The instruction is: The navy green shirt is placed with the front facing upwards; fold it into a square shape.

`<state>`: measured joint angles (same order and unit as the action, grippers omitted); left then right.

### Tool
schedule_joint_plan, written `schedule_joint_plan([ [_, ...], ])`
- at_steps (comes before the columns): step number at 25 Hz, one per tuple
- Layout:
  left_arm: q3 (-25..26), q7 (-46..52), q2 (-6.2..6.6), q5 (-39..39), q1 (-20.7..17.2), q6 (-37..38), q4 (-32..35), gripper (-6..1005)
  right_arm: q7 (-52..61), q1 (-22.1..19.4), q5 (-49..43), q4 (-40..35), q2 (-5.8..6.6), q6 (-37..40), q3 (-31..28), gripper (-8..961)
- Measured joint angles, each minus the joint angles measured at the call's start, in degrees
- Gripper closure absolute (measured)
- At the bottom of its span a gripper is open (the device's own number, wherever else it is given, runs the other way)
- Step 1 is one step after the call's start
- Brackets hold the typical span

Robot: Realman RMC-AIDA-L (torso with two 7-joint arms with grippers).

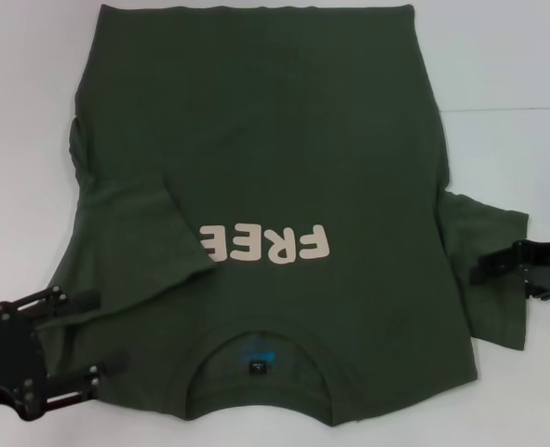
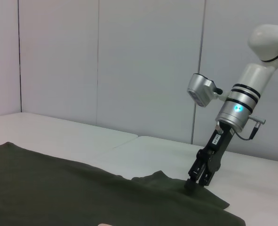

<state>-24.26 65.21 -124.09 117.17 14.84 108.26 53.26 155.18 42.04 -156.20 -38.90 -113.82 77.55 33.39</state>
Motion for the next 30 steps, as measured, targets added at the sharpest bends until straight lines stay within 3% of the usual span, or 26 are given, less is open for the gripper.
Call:
schedule_joint_plan([
  [11, 0.0, 0.0, 0.0, 0.1, 0.1, -0.1, -0.1, 217, -0.5, -0.2, 1.7, 1.2, 0.31, 0.2, -0.5, 177],
  [22, 0.0, 0.0, 0.0, 0.1, 0.1, -0.5, -0.1, 216, -0.5, -0.1, 2.7, 0.4, 0.6, 0.2, -0.3, 318],
  [30, 0.0, 0.0, 0.01, 0.1, 0.3, -0.5, -0.1, 216, -0.7, -0.2, 2.6, 0.3, 0.8, 0.6, 0.0, 698],
])
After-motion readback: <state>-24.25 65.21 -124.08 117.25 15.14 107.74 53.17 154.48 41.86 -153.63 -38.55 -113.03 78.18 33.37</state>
